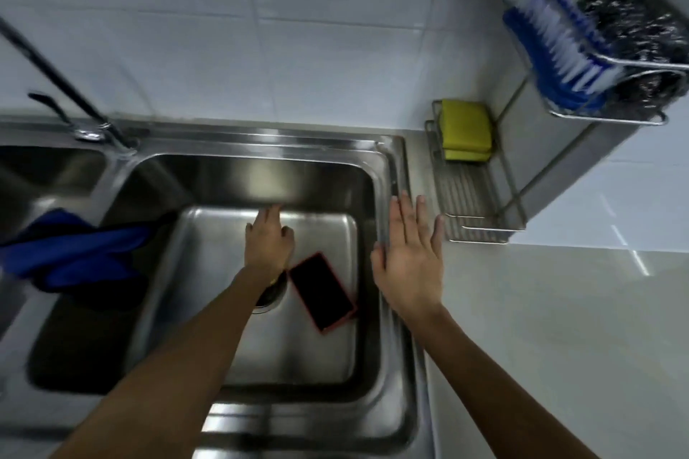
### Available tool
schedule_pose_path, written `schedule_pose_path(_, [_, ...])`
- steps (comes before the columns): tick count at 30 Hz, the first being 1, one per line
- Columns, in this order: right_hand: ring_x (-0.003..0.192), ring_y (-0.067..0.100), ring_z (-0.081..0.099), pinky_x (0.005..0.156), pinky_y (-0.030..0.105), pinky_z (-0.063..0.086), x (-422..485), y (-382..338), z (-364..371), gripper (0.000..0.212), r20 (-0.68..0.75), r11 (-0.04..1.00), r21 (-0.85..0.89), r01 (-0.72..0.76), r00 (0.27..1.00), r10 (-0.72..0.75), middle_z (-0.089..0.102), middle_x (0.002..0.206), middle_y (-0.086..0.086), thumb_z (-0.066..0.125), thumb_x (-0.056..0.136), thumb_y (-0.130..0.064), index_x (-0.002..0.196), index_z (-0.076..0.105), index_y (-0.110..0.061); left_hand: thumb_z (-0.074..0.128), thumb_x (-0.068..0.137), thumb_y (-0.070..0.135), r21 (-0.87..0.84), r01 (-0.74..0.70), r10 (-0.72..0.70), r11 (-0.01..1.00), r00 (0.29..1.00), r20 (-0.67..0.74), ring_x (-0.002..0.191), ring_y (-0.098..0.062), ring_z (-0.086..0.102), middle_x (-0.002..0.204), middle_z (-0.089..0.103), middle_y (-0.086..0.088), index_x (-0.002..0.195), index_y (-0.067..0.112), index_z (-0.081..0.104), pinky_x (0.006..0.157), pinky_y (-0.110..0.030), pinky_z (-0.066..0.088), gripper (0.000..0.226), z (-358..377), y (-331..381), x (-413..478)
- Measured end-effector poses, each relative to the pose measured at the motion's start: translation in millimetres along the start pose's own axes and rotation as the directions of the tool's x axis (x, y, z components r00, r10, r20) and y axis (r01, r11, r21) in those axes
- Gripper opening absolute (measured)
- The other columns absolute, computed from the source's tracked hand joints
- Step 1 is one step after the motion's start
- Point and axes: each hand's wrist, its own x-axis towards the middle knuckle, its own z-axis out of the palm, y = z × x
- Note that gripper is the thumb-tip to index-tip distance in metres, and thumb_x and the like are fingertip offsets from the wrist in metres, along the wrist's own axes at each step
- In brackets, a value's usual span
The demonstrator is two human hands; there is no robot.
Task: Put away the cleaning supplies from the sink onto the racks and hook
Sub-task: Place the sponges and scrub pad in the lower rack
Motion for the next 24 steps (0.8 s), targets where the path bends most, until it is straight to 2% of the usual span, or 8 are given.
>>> schedule_pose_path(3, [0.145, 0.032, 0.021, 0.114, 0.049, 0.008, -1, -38, 25, 0.065, 0.078, 0.994, 0.035, 0.106, 0.991, -0.109, 0.03, 0.154, 0.012, 0.054, 0.086, -0.028, 0.144, 0.035, -0.007, 0.051, 0.09, 0.011, 0.105, 0.098, -0.109, 0.99, 0.989, 0.104, 0.131, -0.032, 0.043, 0.144, 0.044, -0.015, 0.141, 0.008, 0.04, 0.109, -0.043, 0.031, 0.052, -9, -51, -12])
schedule_pose_path(5, [0.148, 0.029, 0.005, 0.117, 0.043, 0.001, -4, -53, 48, 0.065, 0.224, 0.989, 0.089, 0.121, 0.965, -0.138, 0.015, 0.16, 0.009, 0.044, 0.091, -0.03, 0.149, 0.022, -0.011, 0.052, 0.092, 0.018, 0.107, 0.113, -0.134, 0.988, 0.968, 0.213, 0.132, -0.033, 0.042, 0.148, 0.038, -0.014, 0.144, 0.012, 0.035, 0.11, -0.043, 0.033, 0.055, -7, -71, -21])
schedule_pose_path(7, [0.149, 0.027, -0.006, 0.119, 0.04, -0.002, -9, -63, 73, 0.066, 0.411, 0.992, 0.075, 0.102, 0.903, -0.123, 0.001, 0.162, 0.007, 0.038, 0.094, -0.031, 0.151, 0.009, -0.015, 0.053, 0.092, 0.023, 0.116, 0.079, -0.112, 0.99, 0.944, 0.309, 0.132, -0.032, 0.043, 0.149, 0.036, -0.014, 0.146, 0.014, 0.033, 0.109, -0.04, 0.035, 0.058, -3, -84, -29])
schedule_pose_path(11, [0.148, 0.03, -0.001, 0.119, 0.043, 0.012, -22, -71, 112, 0.072, 0.659, 1.0, 0.006, -0.014, 0.752, 0.007, -0.001, 0.162, 0.006, 0.041, 0.094, -0.028, 0.152, 0.0, -0.017, 0.057, 0.086, 0.019, 0.118, -0.008, -0.042, 0.993, 0.912, 0.409, 0.139, -0.027, 0.033, 0.151, 0.034, -0.013, 0.145, 0.011, 0.034, 0.114, -0.034, 0.029, 0.063, 10, -102, -33])
schedule_pose_path(14, [0.143, 0.033, 0.021, 0.114, 0.044, 0.027, -29, -71, 127, 0.073, 0.7, 0.986, -0.032, -0.164, 0.7, 0.14, 0.02, 0.156, 0.012, 0.047, 0.092, -0.029, 0.151, 0.006, -0.017, 0.058, 0.084, 0.009, 0.053, 0.079, -0.094, 0.995, 0.892, 0.441, 0.142, -0.03, 0.027, 0.152, 0.027, -0.017, 0.146, 0.008, 0.029, 0.116, -0.033, 0.026, 0.069, 17, -113, -29])
schedule_pose_path(17, [0.128, 0.033, 0.042, 0.102, 0.044, 0.041, -33, -72, 138, 0.066, 0.687, 0.967, -0.065, -0.246, 0.692, 0.222, 0.041, 0.141, 0.015, 0.05, 0.091, -0.027, 0.149, 0.019, -0.015, 0.061, 0.083, 0.014, 0.067, 0.078, -0.1, 0.995, 0.883, 0.458, 0.139, -0.031, 0.034, 0.15, 0.032, -0.019, 0.146, 0.008, 0.031, 0.113, -0.033, 0.03, 0.069, 25, -124, -19])
schedule_pose_path(21, [0.119, 0.034, 0.053, 0.093, 0.042, 0.047, -37, -75, 146, 0.041, 0.641, 0.959, -0.084, -0.272, 0.722, 0.26, 0.053, 0.13, 0.015, 0.048, 0.093, -0.025, 0.13, 0.045, -0.01, 0.07, 0.079, 0.029, 0.074, 0.021, -0.054, 0.997, 0.877, 0.478, 0.132, -0.028, 0.046, 0.143, 0.049, -0.012, 0.138, 0.013, 0.044, 0.11, -0.033, 0.034, 0.066, 36, -131, -6])
schedule_pose_path(24, [0.112, 0.036, 0.058, 0.088, 0.041, 0.05, -40, -77, 146, 0.034, 0.618, 0.944, -0.059, -0.323, 0.731, 0.289, 0.06, 0.123, 0.017, 0.048, 0.094, -0.027, 0.124, 0.05, -0.01, 0.069, 0.079, 0.038, 0.142, 0.015, -0.084, 0.99, 0.865, 0.494, 0.131, -0.027, 0.048, 0.142, 0.05, -0.008, 0.138, 0.02, 0.045, 0.108, -0.036, 0.04, 0.066, 43, -134, -4])
